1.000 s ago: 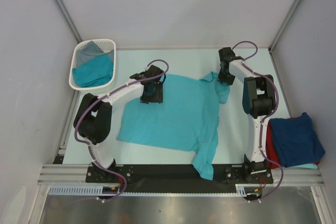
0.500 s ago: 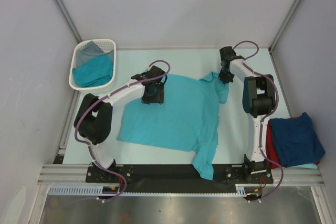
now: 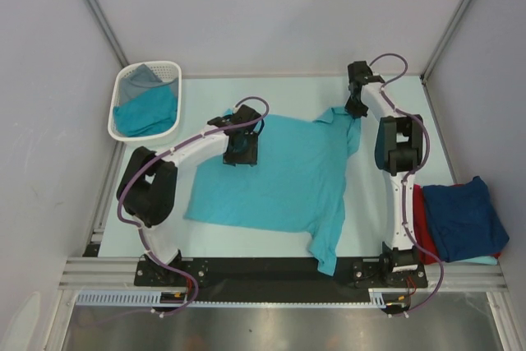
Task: Fold and stack the t-shirts
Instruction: Flatten out the tshirt
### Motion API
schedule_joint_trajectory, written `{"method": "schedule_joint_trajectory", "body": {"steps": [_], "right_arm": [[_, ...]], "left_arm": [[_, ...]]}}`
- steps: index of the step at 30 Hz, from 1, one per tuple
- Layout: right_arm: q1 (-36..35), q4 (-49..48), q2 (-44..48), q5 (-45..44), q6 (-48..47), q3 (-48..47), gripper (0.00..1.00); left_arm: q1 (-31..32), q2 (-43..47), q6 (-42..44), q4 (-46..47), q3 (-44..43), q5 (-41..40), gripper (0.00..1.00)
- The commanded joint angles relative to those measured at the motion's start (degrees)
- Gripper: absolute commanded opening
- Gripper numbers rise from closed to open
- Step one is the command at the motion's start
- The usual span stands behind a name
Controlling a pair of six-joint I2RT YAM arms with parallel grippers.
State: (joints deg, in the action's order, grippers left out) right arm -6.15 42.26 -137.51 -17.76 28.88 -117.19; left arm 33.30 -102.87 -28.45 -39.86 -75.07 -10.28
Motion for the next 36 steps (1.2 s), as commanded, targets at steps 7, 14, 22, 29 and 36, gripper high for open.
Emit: {"method": "schedule_joint_trajectory", "body": {"steps": [7,14,22,29,36], "right_arm": [[0.8,6.6,-11.7,-1.1,0.1,-26.1,0.00],[2.4,5.7,-14.3,1.1,-0.2,-29.3,0.00],[5.7,3.4,-18.1,7.1,0.3,-31.8,0.00],[7.5,1.2,-16.2,13.2,-0.5,-30.3,0.00],[4.1,0.0,-6.3,14.6,-1.8,-25.6,0.44]], "left_arm": [[0.5,0.5,0.0,-2.0,-2.1,-0.1,0.59],[0.5,-0.6,0.1,-2.4,-2.5,0.4,0.59],[0.5,-2.9,0.4,-3.1,-3.7,1.1,0.57],[0.5,-4.0,0.7,-4.2,-5.3,0.1,0.57],[0.5,-3.8,0.9,-3.7,-7.1,-1.8,0.57]]}}
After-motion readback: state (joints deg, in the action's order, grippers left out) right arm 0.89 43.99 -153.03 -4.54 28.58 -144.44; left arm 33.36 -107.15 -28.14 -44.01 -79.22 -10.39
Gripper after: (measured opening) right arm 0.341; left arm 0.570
